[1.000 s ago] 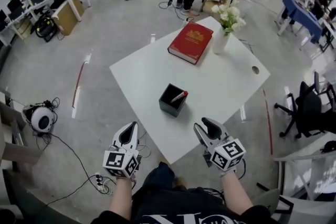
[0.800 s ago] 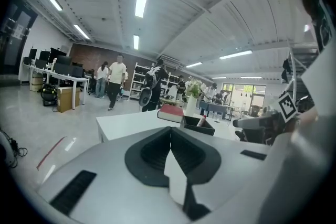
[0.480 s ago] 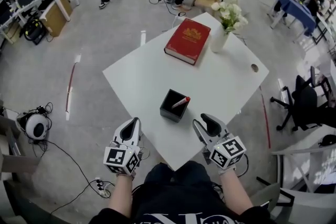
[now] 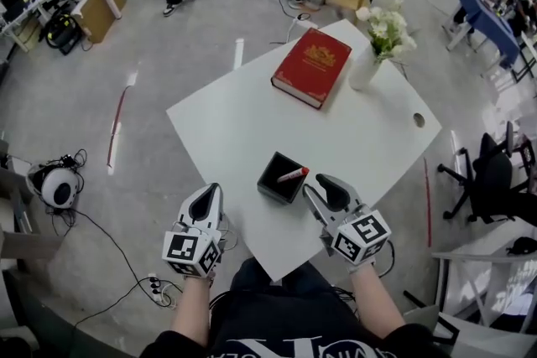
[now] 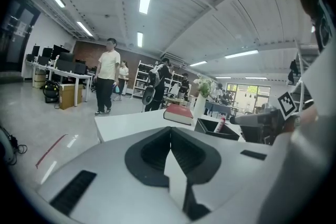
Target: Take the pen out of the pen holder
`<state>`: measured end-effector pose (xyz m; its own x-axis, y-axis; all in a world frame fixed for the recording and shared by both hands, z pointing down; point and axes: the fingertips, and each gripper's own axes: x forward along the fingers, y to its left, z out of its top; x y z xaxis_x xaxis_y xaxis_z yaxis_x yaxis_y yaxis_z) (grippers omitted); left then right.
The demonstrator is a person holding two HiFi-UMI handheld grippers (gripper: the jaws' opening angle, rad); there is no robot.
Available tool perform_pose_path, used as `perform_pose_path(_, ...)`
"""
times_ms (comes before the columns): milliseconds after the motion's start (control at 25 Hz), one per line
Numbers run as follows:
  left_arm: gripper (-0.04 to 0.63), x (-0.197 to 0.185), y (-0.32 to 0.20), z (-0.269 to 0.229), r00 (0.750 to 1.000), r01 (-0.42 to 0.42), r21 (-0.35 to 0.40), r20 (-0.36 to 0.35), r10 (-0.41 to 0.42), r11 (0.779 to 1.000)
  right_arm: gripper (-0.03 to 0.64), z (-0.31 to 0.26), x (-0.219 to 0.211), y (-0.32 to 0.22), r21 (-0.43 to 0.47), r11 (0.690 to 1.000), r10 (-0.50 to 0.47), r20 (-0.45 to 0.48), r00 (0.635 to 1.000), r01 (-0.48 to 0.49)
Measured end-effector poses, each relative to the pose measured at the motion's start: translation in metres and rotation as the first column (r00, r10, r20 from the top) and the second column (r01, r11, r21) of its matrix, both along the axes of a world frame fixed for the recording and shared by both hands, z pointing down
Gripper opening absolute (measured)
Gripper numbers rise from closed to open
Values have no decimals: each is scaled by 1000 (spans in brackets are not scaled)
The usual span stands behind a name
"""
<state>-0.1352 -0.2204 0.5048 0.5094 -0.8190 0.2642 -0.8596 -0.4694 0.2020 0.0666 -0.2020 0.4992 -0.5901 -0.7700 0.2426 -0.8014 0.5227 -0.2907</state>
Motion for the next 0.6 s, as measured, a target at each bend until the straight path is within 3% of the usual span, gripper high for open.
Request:
perform_pose_path(400, 3, 2, -17, -7, 998, 65, 8, -4, -65, 998, 154, 1, -12, -29, -5, 993, -116, -47, 992, 116)
perform_pose_path(600, 3, 1, -20, -9, 996, 85, 11, -3, -85, 996, 126, 3, -22, -27, 14, 986, -160, -133, 978, 164)
